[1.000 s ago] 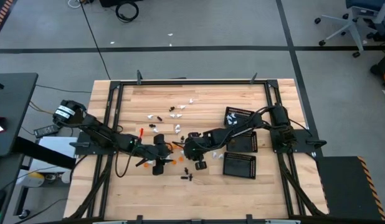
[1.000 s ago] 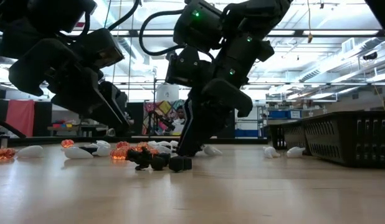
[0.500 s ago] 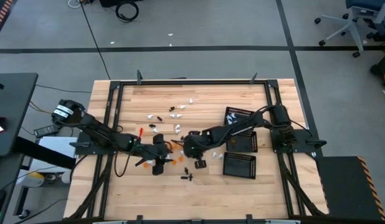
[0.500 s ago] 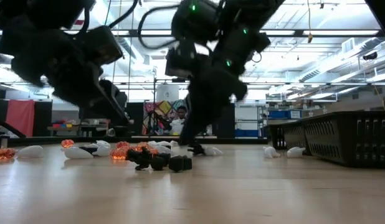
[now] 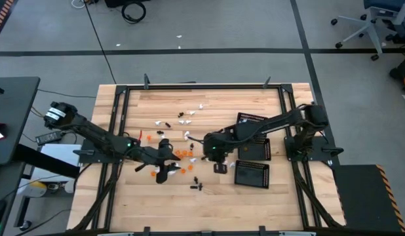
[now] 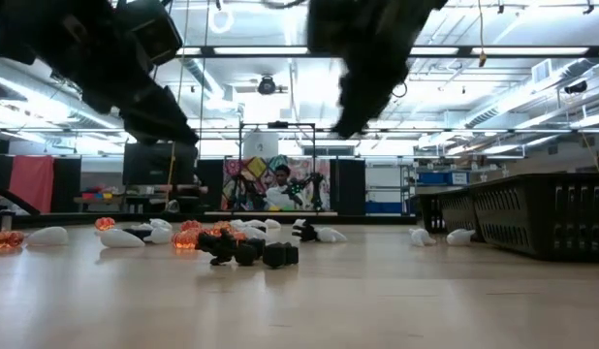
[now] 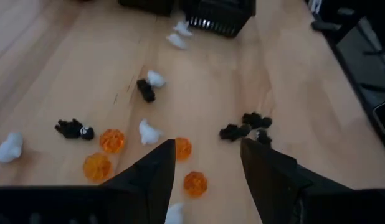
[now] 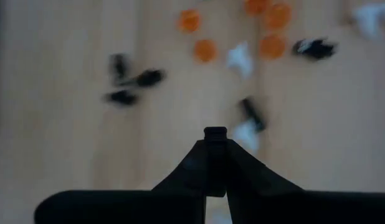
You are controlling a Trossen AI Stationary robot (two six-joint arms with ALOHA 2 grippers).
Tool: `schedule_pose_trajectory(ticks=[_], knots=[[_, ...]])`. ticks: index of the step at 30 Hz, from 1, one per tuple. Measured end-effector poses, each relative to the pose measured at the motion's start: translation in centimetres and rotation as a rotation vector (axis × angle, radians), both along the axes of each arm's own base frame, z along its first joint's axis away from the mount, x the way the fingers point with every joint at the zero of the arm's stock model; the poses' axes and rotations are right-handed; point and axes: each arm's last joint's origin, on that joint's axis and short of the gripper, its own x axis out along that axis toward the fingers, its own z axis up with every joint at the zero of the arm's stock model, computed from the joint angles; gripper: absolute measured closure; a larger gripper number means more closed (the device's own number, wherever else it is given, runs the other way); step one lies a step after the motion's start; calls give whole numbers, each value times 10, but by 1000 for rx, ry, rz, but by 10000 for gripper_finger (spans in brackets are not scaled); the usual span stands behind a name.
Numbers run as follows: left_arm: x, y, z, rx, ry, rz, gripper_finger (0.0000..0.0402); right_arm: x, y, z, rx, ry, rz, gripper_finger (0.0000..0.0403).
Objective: Sort Halloween decoration
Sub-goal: Put the black ghost toy into the bottom black bin
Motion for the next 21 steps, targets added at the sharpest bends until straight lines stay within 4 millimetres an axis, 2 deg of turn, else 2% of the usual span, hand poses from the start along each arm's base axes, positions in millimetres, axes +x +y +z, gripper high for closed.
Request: schedule_pose_trajectory(ticks=[7,10,15,21], knots=[[-1,0,4,-38,-19,-4,209,-47,10,26,97,217,-16,363],[-1,0,4,-45,-18,-2,209,-64,19,27,98,296,-22,362],[-1,0,4,-111,-11,34,209,-84,32,9,86,391,-21,362],[-1,-1,4,-137,-6,35,209,-94,40,-23,137,440,-69,342]])
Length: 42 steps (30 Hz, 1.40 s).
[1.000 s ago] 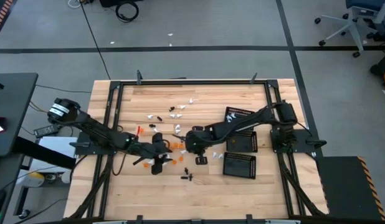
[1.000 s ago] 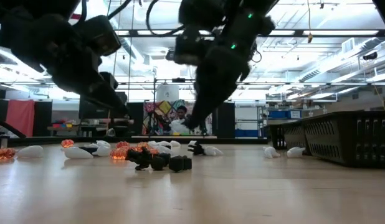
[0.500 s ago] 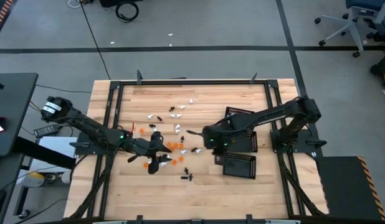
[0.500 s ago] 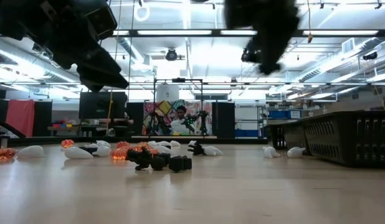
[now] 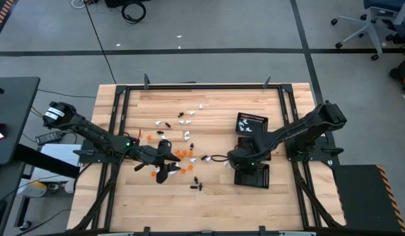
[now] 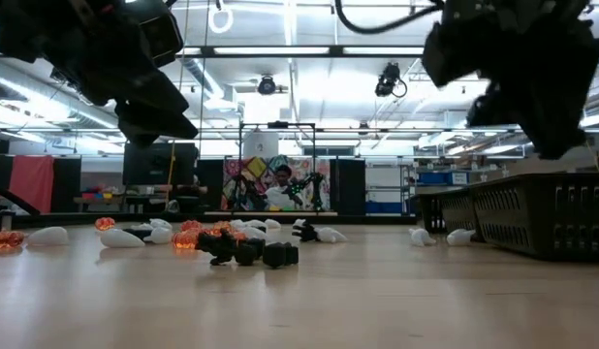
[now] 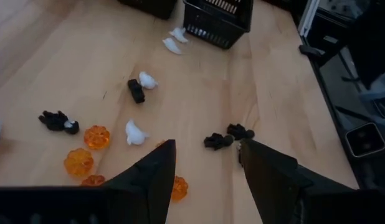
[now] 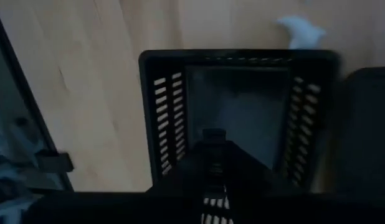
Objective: Sort Halloween decoration
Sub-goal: Put the black ghost toy into the bottom black bin
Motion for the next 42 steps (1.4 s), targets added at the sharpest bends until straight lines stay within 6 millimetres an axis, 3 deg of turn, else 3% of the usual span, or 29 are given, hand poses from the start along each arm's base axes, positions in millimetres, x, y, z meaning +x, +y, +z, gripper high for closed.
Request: schedule_pose_trajectory(ticks=[5,11,17,20,27,32,42], knots=[[0,-1,0,-21,7,-35,209,-4,0,-8,26,42,-48,293],[-2,-1,4,-70,-3,-23,209,2,3,3,43,6,-54,264],[-7,-1,13,-94,-33,-25,209,26,4,35,-77,-234,-107,266],[-8,0,14,-94,-34,-32,209,41,6,42,-111,-395,-128,266],[-9,-2,14,-144,-20,-30,209,88,26,7,-68,-593,-70,264],[-11,-9,14,-194,-9,-37,209,112,39,-17,-86,-586,-14,247],[-24,-20,7,-200,107,-66,209,167,68,-47,-178,-625,83,195]])
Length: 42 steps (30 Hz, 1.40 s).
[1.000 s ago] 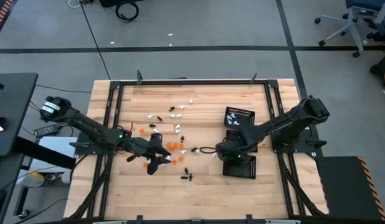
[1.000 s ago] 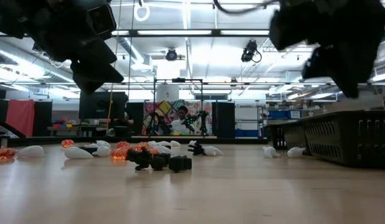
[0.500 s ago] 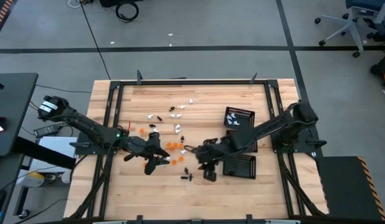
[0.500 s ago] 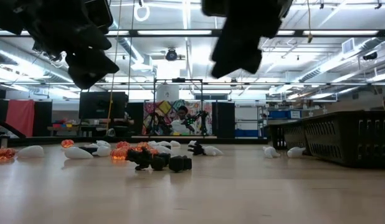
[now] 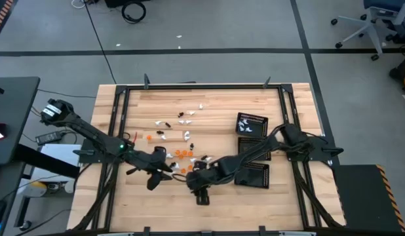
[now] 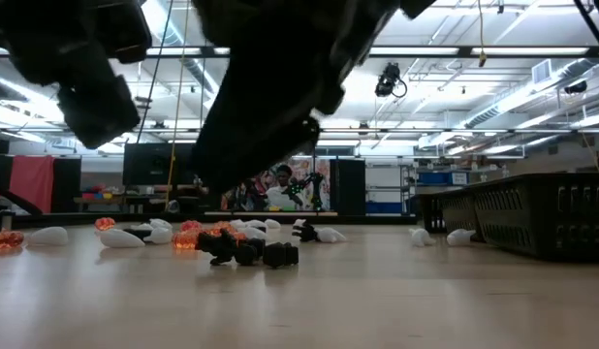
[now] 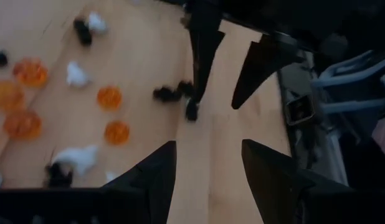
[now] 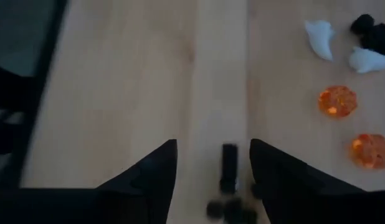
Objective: Sort Halloween decoration
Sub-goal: Put the black ghost toy into the bottom black bin
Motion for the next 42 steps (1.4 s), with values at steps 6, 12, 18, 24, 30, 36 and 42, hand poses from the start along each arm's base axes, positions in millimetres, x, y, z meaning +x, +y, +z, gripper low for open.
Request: schedule_pose_trajectory(ticks=[6,12,18,24,30,36,42], knots=[[-9,-3,2,-1,35,-22,209,10,2,-20,-33,33,13,205],[-18,0,5,3,65,-19,209,3,2,-30,-84,121,35,230],[-19,1,6,1,62,-18,209,3,3,-31,-115,116,85,297],[-19,2,6,13,61,-1,209,4,-1,-30,-90,119,90,378],[-18,3,6,38,52,19,209,-2,-8,-5,-71,126,90,384],[-18,4,6,63,40,40,209,-27,-18,37,-80,213,93,376],[-18,4,6,62,36,48,209,-69,-27,75,-95,417,92,374]])
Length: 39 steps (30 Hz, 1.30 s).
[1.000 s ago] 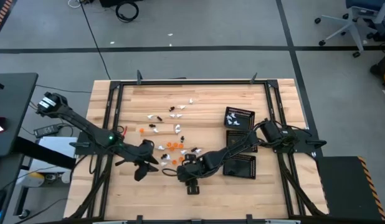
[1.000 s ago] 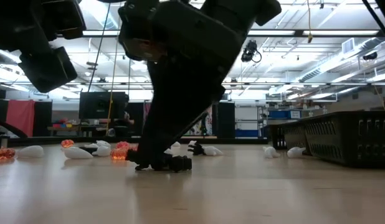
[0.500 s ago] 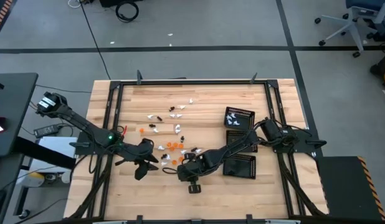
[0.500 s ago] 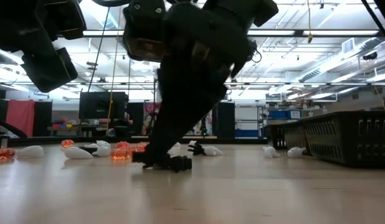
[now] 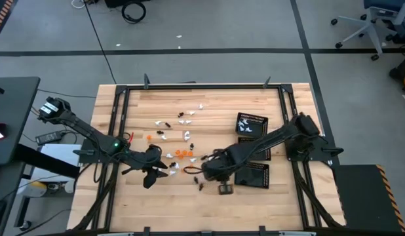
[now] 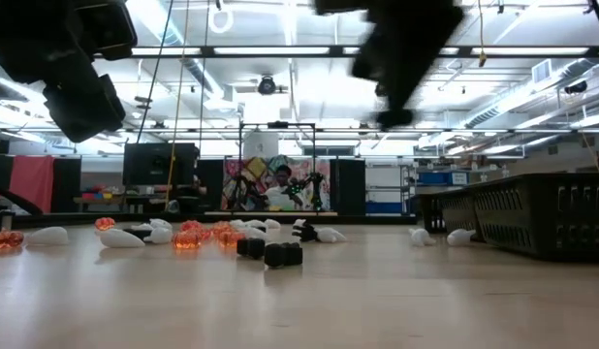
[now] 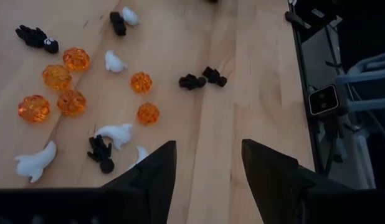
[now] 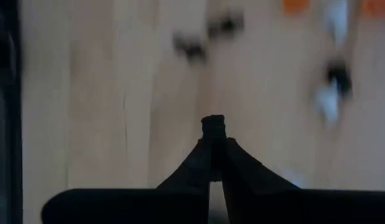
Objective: Sort Halloween decoration
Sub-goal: Put the black ghost toy into the bottom black bin
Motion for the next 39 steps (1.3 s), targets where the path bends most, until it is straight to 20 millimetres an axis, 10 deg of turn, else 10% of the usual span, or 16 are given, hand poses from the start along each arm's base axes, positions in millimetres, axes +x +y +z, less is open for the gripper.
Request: schedule_pose_trajectory(ticks=[8,17,24,33,39], knots=[[0,0,0,13,-12,15,209,-40,-9,-1,-44,363,-13,371],[1,1,1,16,-17,21,209,-56,-10,-60,-2,425,-53,340],[1,1,1,14,-17,21,209,-58,-16,-64,7,450,-87,274],[1,1,0,17,-16,22,209,-25,2,-27,65,82,-37,261],[1,1,0,20,-15,24,209,7,23,-44,68,-218,-32,249]])
